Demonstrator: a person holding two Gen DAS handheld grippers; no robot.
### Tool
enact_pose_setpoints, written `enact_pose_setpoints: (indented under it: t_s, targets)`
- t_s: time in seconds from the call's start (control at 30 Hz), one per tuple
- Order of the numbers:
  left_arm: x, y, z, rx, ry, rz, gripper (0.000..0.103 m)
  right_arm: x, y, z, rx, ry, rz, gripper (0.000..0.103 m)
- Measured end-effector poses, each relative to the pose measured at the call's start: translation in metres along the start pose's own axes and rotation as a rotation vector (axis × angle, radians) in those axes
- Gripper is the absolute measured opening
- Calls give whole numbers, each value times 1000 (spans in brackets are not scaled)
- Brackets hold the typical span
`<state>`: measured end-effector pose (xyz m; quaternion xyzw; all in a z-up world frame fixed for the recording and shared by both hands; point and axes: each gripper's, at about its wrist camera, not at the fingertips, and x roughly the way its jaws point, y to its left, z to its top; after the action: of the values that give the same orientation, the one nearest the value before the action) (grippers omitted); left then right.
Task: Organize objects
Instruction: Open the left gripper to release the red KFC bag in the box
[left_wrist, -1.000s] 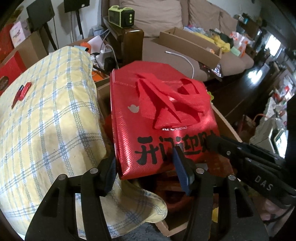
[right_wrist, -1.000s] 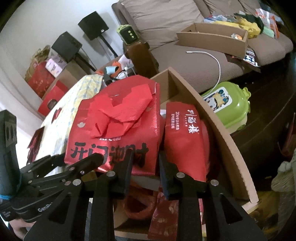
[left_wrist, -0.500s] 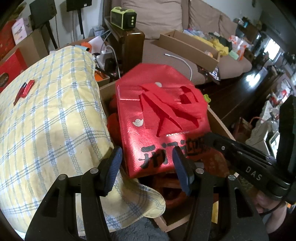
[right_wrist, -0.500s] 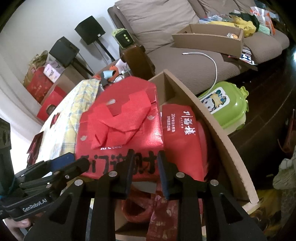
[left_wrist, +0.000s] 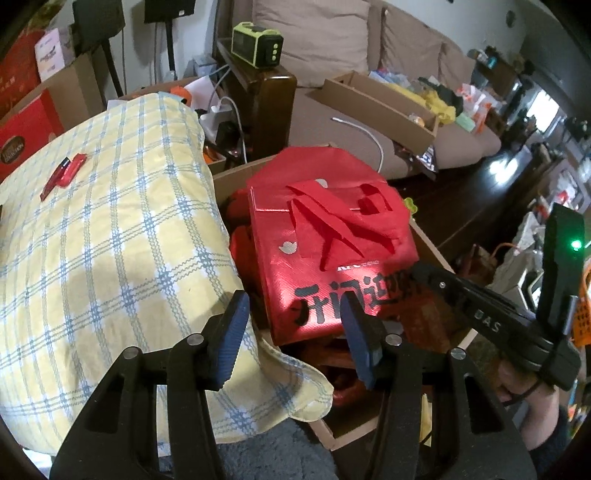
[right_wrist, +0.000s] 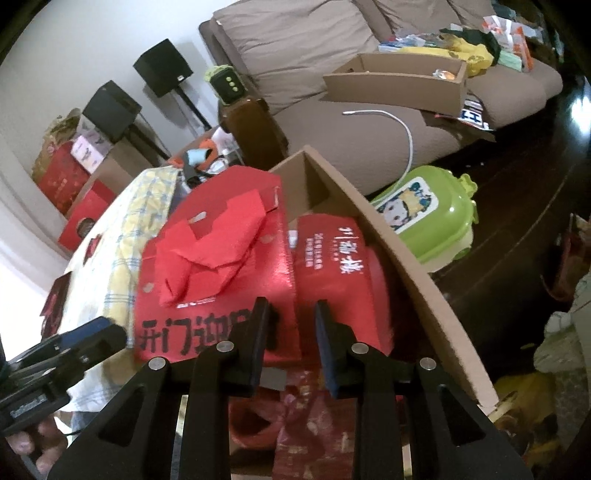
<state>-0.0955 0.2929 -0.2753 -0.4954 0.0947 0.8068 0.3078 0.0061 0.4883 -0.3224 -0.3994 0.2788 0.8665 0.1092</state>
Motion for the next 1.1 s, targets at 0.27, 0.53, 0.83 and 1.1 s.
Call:
enact_pose_setpoints:
  t_s: [0.27, 0.53, 0.83, 1.1]
  targets:
    - [-8, -8, 0, 18, -28, 19, 48, -10, -8, 2, 23, -62, -62, 27]
    - [-10, -12, -3, 31, -35, 30, 48, -14, -15, 5, 62, -82, -47, 31]
    - [-19, -8, -1, 20, -55, 24, 48, -22, -13, 5, 63, -119, -33, 44]
    - [-31, 5, 1, -1, -85, 28, 48, -23, -9, 7, 45, -125, -26, 44]
